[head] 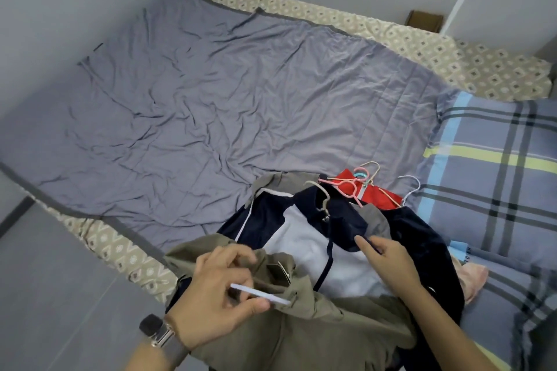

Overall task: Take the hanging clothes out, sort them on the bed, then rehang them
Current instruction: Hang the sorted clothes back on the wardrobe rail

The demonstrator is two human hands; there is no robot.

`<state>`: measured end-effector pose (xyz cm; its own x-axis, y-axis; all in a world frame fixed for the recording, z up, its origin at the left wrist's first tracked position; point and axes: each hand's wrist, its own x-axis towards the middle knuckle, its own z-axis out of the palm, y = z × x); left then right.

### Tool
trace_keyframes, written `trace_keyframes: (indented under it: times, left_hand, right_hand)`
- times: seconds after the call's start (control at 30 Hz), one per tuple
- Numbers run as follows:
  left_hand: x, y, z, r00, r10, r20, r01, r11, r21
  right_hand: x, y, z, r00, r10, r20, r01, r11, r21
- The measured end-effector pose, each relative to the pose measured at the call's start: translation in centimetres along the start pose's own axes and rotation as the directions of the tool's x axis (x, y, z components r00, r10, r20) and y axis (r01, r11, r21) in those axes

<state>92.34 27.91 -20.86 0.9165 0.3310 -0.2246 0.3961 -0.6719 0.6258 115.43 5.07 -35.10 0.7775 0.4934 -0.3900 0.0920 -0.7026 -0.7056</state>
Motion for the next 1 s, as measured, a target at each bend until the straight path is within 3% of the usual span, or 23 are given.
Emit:
trace_keyframes:
  times: [0.13,0.23,0.3,0.4,0.57,0.7,0.87,1.0]
  left_hand:
    - [1.1,0.7,-0.5,0.997,0.063,-0.043,-0.061,0.997,0.040]
    - [2.5,1.4,-0.8,0.988,0.142,-0.063,-0.138,0.988,0.074]
    - [3.2,2.1,-0.7,0.978,0.208,-0.024,-0.203,0.971,0.125]
    - [3.5,3.0,0.1,0.975,0.219,0.028,-0.219,0.952,0.215]
    - [2.9,2.4,1.4,0.997,0.050,0.050,-0.061,0.962,0.267]
    - [2.6,2.0,2.3,0.999,-0.022,0.037,0.014,0.976,0.217]
    - [2.6,1.2,3.0,0.997,-0.034,0.068,0.026,0.992,0.120]
    - [2.1,0.5,3.2,0.993,-0.063,0.098,0.052,0.992,0.111]
  right_hand:
    - [-5.4,-3.7,-2.6,0.956,-0.192,0.224,0.110,0.937,0.333]
    - [-9.3,-4.7,-3.1,0.906,-0.199,0.373,0.022,0.903,0.429]
    - [-11.0,-4.4,-2.8,0.915,-0.144,0.376,-0.043,0.894,0.445]
    - [-12.3,-3.3,-1.9,0.923,-0.062,0.380,-0.112,0.902,0.418]
    - [-10.9,-3.1,-2.8,0.912,-0.008,0.410,-0.143,0.931,0.335]
    - [-4.5,-1.5,-3.9,0.940,0.098,0.327,-0.162,0.971,0.174]
    - [5.7,3.5,-2.9,0.895,0.381,0.231,-0.378,0.924,-0.058]
    - [10.2,5.7,-1.1,0.878,0.420,0.228,-0.400,0.907,-0.129]
